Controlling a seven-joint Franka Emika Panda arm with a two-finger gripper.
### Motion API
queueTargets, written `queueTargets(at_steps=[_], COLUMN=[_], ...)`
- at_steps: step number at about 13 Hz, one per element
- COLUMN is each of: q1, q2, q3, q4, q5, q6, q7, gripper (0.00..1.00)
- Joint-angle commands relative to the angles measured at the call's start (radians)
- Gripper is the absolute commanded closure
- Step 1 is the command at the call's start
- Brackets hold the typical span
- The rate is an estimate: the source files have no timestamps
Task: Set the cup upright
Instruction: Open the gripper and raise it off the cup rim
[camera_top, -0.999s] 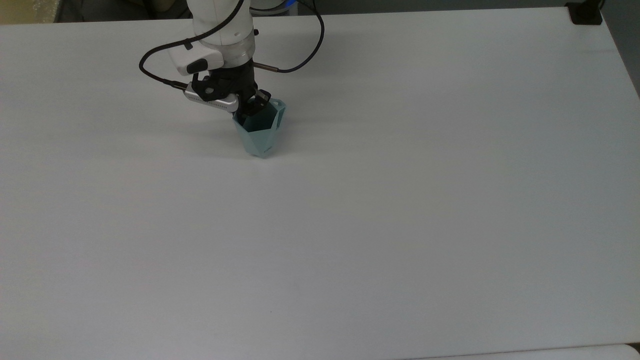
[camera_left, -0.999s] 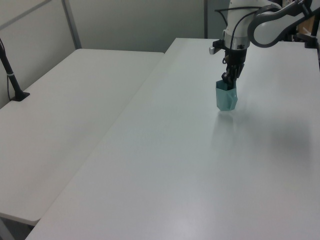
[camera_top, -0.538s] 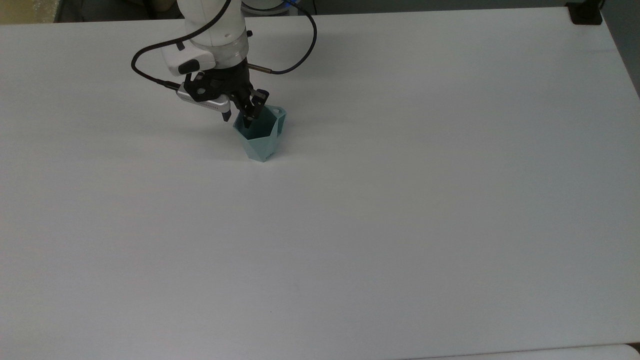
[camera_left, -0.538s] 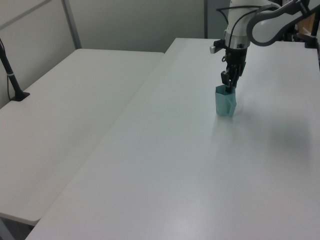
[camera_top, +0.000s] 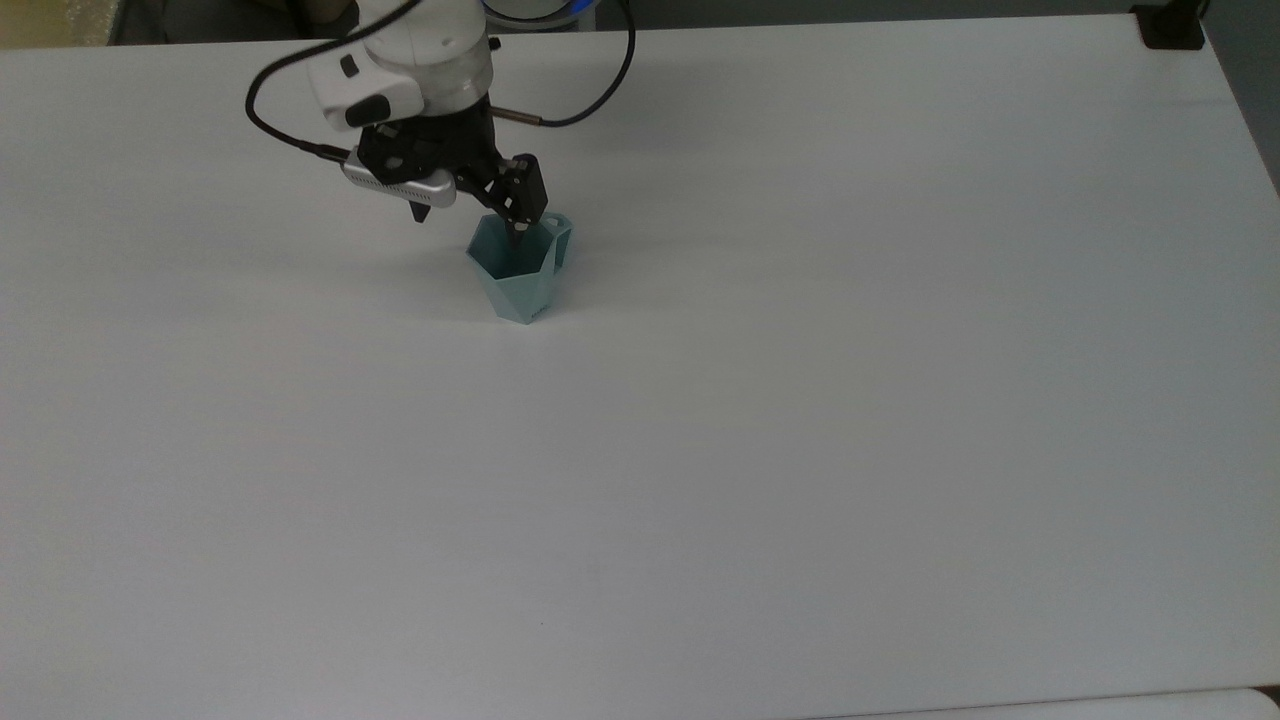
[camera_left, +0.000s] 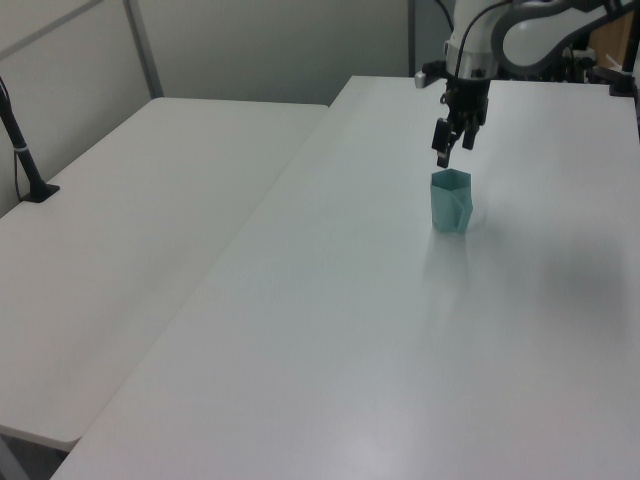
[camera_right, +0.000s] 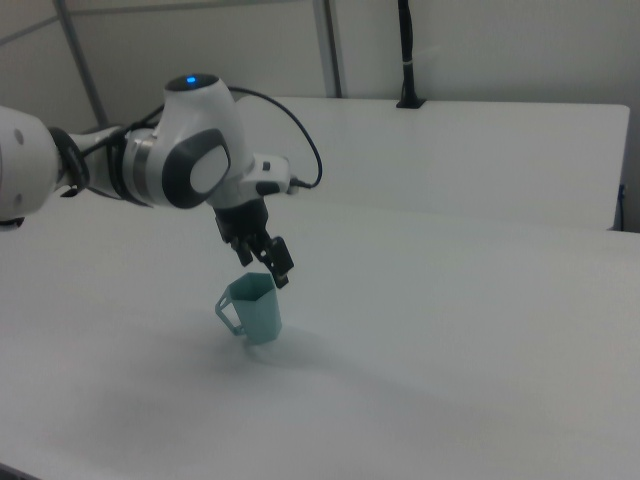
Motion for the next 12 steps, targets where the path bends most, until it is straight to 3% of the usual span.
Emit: queueTargets(at_steps=[1,8,12], q1=[-0.011,-0.103,-0.102], q2=[-0.056,-0.090,-0.089], q3=[-0.002,-0.003,0.000], q4=[0.137,0.327,0.330], q5=[0.025,0.018,0.028], q6=[-0.157,-0.515,-0.532], q7=[-0.053,-0.403,-0.417], gripper=[0.00,0.00,0.00])
